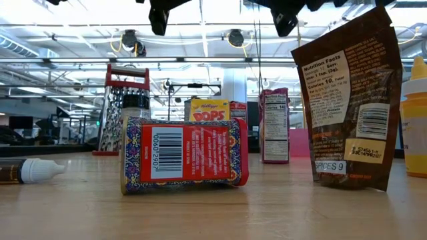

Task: Pick & Place Kitchen Items
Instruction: Put the small black food coloring bottle into the orange bin

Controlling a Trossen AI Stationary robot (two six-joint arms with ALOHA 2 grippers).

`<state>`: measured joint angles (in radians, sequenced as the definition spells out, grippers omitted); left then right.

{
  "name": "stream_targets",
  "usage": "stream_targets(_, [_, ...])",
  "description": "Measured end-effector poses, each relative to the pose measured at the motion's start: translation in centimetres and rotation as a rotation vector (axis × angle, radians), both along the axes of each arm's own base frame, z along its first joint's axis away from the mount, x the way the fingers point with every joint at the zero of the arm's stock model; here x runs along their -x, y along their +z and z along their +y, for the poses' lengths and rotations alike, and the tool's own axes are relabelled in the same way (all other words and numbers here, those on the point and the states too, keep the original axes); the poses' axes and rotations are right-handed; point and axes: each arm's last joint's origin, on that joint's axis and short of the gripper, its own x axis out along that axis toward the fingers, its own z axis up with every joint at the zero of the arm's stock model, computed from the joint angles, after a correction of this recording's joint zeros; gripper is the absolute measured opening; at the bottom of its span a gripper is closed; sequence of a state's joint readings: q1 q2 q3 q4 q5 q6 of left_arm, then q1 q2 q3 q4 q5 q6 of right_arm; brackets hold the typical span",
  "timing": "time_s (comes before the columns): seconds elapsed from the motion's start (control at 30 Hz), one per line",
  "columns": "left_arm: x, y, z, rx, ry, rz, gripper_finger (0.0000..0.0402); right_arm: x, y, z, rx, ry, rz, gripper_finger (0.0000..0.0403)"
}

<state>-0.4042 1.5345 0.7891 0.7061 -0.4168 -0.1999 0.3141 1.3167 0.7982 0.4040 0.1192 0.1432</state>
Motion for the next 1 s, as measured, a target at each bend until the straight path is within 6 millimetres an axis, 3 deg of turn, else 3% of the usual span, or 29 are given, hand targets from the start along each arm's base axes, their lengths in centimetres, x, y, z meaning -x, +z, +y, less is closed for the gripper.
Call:
stream_targets(0.5, [-0.5,0.1,1.4,0.045,0.046,-0.013,0.0187,-0.7,-0.1,0.2,0.016,-0.033,-0.063,0.0045])
stream_targets(0.7, [-0.5,0.3,1.3,0.033,0.042,-0.03,0.0194,-1.4,-0.7,0.0,0.019,-0.041,-0.075,0.0045])
stream_targets(1.0, [-1.3,-0.2,0.9,0.026,-0.008,-0.11,0.0172,-1.5,-0.5,-0.3,0.013,-0.051,-0.092,0.0045])
